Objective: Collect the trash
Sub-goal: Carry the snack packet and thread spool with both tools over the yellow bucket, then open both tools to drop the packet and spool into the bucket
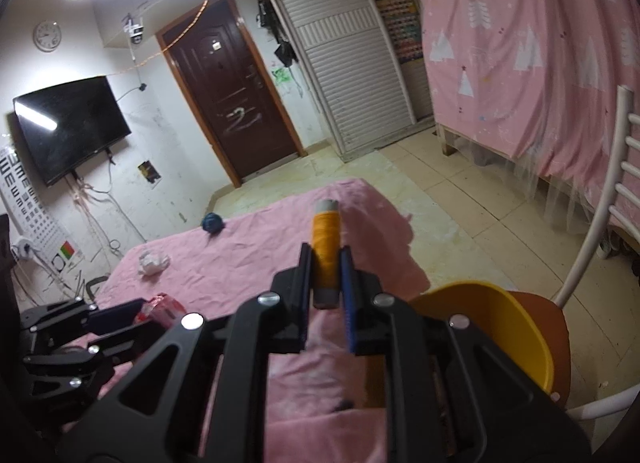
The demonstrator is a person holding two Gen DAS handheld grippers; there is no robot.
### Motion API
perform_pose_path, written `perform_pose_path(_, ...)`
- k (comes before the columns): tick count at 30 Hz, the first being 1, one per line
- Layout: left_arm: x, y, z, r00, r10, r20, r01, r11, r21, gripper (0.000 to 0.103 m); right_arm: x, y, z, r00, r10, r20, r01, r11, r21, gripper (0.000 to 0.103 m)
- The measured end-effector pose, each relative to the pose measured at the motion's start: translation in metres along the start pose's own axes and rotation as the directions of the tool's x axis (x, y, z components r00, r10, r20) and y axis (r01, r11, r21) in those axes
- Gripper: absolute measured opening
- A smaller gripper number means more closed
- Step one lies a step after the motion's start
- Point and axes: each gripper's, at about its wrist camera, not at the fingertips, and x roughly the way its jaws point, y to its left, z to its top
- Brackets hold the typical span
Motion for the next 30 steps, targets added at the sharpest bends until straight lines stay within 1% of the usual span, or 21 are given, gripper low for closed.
perform_pose_path(5,0.014,-0.027,0.006,0.998,-0.05,-0.03,0.051,0.998,0.03,0.022,-0.008,-0.032,-0.005,0.999,-0.049,0.001,0.049,0.998,0.029,0.013)
perform_pose_path(9,0.023,-0.049,0.014,0.996,-0.084,-0.032,0.086,0.994,0.06,0.022,-0.008,-0.047,-0.01,0.997,-0.08,-0.008,0.081,0.996,0.047,0.013)
perform_pose_path(13,0.035,-0.062,0.02,0.991,-0.125,-0.052,0.128,0.99,0.057,0.022,-0.007,-0.065,-0.013,0.996,-0.085,-0.006,0.085,0.992,0.095,0.014)
perform_pose_path(15,0.043,-0.067,0.023,0.988,-0.143,-0.064,0.147,0.988,0.052,0.022,-0.007,-0.07,-0.014,0.996,-0.086,-0.006,0.086,0.99,0.112,0.024)
perform_pose_path(16,0.046,-0.068,0.024,0.987,-0.147,-0.069,0.151,0.987,0.049,0.022,-0.008,-0.072,-0.014,0.996,-0.088,-0.004,0.087,0.989,0.119,0.033)
perform_pose_path(17,0.05,-0.069,0.025,0.985,-0.154,-0.075,0.157,0.987,0.043,0.022,-0.008,-0.076,-0.014,0.996,-0.086,-0.003,0.086,0.989,0.124,0.038)
perform_pose_path(20,0.06,-0.071,0.029,0.982,-0.169,-0.083,0.171,0.985,0.022,0.022,-0.009,-0.082,-0.014,0.996,-0.091,0.003,0.089,0.986,0.138,0.038)
perform_pose_path(25,0.077,-0.076,0.035,0.973,-0.211,-0.097,0.211,0.977,-0.011,0.022,-0.018,-0.095,-0.012,0.993,-0.112,0.037,0.103,0.977,0.187,0.039)
perform_pose_path(30,0.089,-0.084,0.04,0.963,-0.248,-0.108,0.245,0.969,-0.041,0.023,-0.03,-0.109,-0.011,0.986,-0.142,0.082,0.119,0.962,0.244,0.044)
